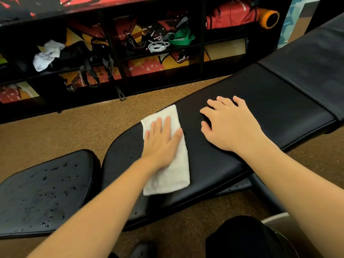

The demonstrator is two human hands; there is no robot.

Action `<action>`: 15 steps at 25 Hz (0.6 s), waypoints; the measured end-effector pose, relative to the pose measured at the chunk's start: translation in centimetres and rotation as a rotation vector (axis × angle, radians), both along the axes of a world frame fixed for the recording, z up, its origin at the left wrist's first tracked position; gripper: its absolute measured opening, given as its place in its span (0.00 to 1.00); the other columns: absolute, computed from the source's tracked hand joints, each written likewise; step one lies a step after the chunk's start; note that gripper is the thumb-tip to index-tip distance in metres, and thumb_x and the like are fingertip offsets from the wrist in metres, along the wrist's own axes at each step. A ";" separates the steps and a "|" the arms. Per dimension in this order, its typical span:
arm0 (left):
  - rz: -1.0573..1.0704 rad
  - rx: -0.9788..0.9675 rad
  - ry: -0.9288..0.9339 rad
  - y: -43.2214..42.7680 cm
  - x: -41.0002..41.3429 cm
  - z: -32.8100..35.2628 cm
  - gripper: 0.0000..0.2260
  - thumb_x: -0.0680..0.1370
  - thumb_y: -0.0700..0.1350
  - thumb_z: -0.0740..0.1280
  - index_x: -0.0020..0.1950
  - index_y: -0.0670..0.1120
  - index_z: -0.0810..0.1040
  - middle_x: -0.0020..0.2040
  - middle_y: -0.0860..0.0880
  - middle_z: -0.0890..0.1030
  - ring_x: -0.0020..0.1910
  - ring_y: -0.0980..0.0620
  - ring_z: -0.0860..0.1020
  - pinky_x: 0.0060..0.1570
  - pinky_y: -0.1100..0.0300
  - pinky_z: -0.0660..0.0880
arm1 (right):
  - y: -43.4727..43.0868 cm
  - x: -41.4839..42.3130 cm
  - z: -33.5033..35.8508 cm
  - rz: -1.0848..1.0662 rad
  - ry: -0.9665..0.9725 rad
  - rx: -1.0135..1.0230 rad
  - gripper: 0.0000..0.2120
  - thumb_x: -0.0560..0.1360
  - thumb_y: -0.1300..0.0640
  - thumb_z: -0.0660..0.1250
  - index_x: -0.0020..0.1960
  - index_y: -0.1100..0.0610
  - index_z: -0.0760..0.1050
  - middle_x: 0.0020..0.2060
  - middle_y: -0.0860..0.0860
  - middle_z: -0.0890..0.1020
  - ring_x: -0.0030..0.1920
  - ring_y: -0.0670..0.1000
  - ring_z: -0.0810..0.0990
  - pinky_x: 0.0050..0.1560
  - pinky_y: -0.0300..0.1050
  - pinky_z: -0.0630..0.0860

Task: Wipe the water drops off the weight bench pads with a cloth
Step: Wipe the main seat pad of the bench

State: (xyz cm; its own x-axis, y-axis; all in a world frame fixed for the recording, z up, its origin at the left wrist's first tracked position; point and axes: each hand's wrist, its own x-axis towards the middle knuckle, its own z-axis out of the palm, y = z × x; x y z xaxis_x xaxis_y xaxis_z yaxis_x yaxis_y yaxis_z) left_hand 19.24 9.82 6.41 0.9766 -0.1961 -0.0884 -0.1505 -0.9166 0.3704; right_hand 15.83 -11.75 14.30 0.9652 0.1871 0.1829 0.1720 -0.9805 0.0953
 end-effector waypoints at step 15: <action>-0.032 -0.003 0.048 -3.5 14.1 3.2 0.33 0.79 0.62 0.44 0.82 0.54 0.66 0.79 0.46 0.70 0.74 0.40 0.71 0.62 0.49 0.66 | -0.4 0.7 -0.8 0.009 -0.067 0.011 0.25 0.81 0.43 0.53 0.76 0.50 0.67 0.75 0.55 0.71 0.76 0.59 0.66 0.73 0.65 0.61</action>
